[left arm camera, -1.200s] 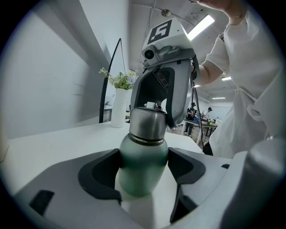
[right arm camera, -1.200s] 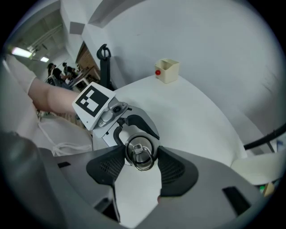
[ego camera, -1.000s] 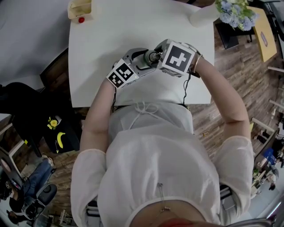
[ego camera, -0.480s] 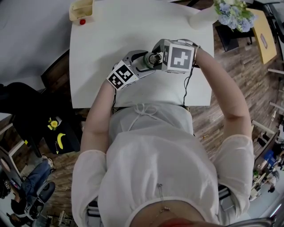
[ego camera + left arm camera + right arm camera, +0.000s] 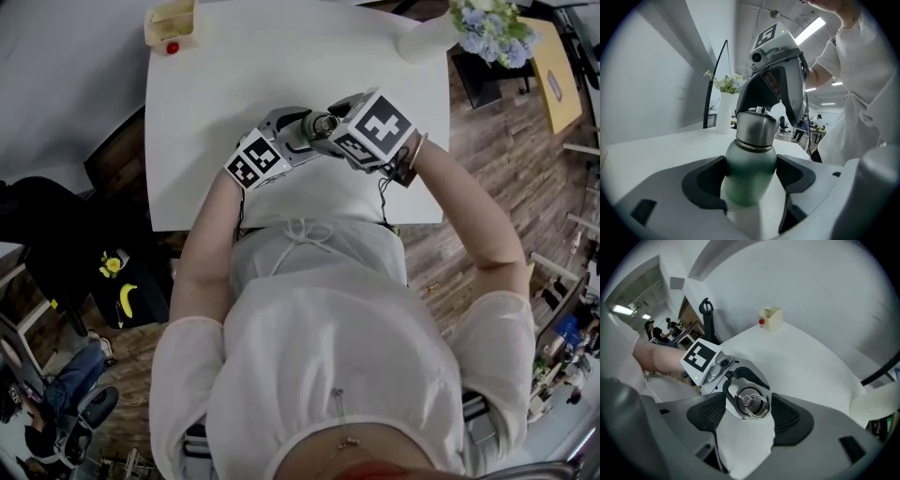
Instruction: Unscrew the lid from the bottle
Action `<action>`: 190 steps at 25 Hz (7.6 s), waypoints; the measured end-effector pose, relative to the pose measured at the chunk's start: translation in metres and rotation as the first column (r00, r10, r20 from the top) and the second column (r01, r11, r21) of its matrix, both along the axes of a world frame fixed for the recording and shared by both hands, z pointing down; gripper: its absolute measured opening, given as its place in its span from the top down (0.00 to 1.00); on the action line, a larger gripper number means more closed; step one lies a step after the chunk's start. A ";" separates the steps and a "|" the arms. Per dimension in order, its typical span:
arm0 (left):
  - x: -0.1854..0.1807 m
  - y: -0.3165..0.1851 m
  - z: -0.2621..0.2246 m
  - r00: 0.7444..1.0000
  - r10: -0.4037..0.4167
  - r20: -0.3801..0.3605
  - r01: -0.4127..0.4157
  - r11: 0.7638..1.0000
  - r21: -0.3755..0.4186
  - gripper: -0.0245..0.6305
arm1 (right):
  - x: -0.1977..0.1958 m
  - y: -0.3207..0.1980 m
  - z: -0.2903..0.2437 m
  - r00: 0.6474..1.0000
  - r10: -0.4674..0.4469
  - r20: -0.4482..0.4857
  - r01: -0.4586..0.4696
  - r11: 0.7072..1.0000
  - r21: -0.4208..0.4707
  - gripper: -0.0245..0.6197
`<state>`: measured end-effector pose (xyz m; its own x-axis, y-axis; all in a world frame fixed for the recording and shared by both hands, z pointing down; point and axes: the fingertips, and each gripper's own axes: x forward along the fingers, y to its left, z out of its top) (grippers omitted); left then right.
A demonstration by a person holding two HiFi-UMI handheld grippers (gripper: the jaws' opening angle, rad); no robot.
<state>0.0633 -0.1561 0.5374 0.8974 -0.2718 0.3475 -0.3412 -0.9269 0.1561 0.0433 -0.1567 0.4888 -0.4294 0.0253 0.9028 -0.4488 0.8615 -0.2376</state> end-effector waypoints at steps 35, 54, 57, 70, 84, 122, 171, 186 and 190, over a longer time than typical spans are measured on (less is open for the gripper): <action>0.000 -0.001 0.000 1.000 0.008 -0.003 -0.008 1.000 -0.008 0.41 | 0.004 -0.004 0.009 0.961 -0.277 0.006 0.276 0.961 0.031 0.45; 0.001 -0.001 0.000 1.000 0.001 -0.015 -0.001 1.000 -0.018 0.41 | 0.002 -0.009 0.006 0.959 0.282 0.027 -0.283 0.958 0.041 0.56; 0.000 0.000 0.000 1.000 0.002 -0.014 -0.002 1.000 -0.018 0.41 | -0.001 -0.007 0.006 0.986 0.166 0.003 -0.166 0.985 0.046 0.56; 0.000 0.000 0.001 1.000 0.000 -0.005 0.000 1.000 -0.017 0.41 | -0.003 0.007 0.011 0.889 -0.453 -0.061 0.456 0.889 0.039 0.56; 0.000 0.000 0.001 1.000 0.007 -0.015 -0.007 1.000 -0.019 0.41 | 0.005 -0.004 0.001 0.989 0.141 0.050 -0.142 0.990 0.001 0.50; -0.001 0.000 0.000 0.999 0.007 -0.033 -0.008 1.000 -0.021 0.41 | -0.007 0.015 0.004 0.840 -0.534 -0.094 0.541 0.837 0.083 0.55; -0.011 0.004 -0.010 0.996 -0.086 -0.012 0.087 0.996 0.010 0.41 | 0.089 0.015 0.093 0.993 0.111 0.038 -0.116 0.983 0.144 0.41; -0.041 0.010 -0.154 0.956 -0.256 -0.145 0.290 0.898 0.330 0.48 | 0.103 -0.018 -0.057 0.902 0.256 0.346 -0.403 0.787 0.467 0.71; -0.055 0.008 -0.195 0.911 -0.364 -0.192 0.408 0.862 0.302 0.67 | 0.110 -0.022 -0.102 0.855 0.277 0.439 -0.497 0.680 0.539 0.85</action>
<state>0.0086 -0.1478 0.3428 0.7263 -0.6838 0.0698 -0.6804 -0.7296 -0.0687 0.1529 -0.1790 0.3868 -0.5143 -0.7144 0.4744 -0.7761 0.6231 0.0969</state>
